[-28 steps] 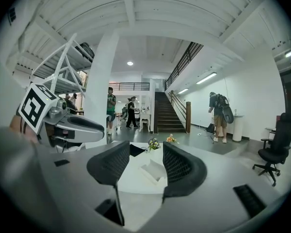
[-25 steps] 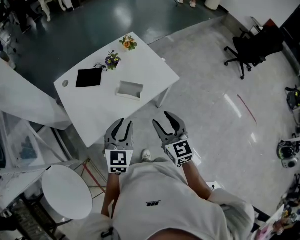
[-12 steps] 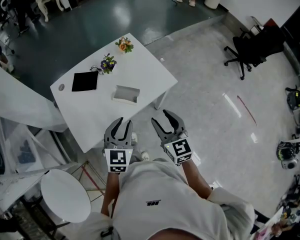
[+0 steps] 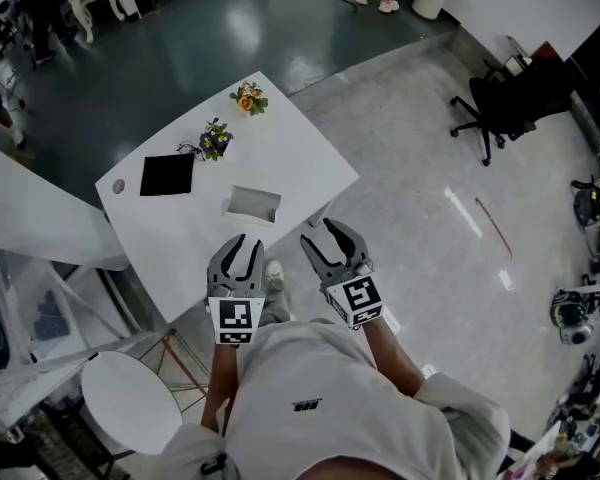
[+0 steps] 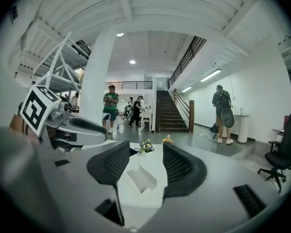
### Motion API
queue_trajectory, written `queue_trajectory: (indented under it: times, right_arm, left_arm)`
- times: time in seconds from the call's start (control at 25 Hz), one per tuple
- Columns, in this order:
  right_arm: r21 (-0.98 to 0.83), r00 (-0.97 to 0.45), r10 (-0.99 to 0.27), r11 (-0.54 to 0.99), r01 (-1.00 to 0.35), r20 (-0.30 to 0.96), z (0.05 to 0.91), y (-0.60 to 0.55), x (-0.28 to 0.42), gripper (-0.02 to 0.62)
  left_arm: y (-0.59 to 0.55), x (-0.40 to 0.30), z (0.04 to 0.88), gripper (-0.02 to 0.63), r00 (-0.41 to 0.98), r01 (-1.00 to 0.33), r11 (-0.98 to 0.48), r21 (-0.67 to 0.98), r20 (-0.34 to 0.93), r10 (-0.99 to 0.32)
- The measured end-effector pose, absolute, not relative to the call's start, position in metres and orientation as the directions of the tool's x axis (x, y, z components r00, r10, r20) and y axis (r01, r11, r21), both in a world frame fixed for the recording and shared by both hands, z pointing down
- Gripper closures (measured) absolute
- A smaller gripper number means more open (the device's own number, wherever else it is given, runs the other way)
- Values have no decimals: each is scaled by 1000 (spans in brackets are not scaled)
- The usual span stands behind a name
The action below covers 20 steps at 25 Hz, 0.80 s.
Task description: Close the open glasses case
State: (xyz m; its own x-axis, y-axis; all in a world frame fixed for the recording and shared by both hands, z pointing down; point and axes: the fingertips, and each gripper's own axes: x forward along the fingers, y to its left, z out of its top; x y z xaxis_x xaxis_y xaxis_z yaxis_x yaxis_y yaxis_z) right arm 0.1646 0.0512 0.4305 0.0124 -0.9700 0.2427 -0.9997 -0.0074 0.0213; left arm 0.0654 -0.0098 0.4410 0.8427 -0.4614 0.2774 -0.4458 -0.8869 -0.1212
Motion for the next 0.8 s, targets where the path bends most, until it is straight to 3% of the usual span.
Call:
queue_trajectory:
  times: [0.8]
  right_arm:
    - [4,-27,-937,30,-1000,348,467,-82,213,379]
  left_arm:
    - [-141,100,484,479,810,-470,-880,-64,363,-460]
